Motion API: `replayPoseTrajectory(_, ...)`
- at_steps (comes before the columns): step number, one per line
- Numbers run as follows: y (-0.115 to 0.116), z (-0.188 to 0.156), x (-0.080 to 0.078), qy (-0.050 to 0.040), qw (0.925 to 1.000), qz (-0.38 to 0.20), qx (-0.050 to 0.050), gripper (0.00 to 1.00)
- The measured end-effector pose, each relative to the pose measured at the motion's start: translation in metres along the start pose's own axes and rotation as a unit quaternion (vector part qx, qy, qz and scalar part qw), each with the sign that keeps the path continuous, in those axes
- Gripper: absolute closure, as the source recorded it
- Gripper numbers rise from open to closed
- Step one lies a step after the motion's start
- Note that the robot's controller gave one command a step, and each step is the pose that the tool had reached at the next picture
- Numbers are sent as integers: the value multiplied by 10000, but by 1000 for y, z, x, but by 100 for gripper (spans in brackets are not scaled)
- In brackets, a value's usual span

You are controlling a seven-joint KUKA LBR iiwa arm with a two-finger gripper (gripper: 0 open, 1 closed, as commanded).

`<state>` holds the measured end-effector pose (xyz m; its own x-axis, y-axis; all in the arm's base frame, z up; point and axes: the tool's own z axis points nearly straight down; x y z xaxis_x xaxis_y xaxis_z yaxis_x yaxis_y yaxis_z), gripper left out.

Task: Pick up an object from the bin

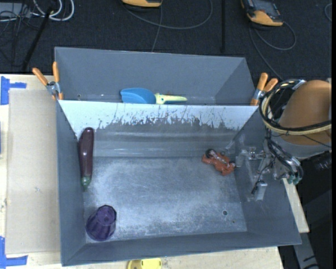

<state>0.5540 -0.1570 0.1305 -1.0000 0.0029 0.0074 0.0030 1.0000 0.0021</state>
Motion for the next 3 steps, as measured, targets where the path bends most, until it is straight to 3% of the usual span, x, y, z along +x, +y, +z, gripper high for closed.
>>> replayPoseTrajectory(1, 0, -4, -2, -35, 10000, -19, 9, 0)
replayPoseTrajectory(2, 17, 37, -40, -72, 9998, 175, 14, 0)
replayPoseTrajectory(3, 6, 46, -47, -51, 9999, -131, 12, 100)
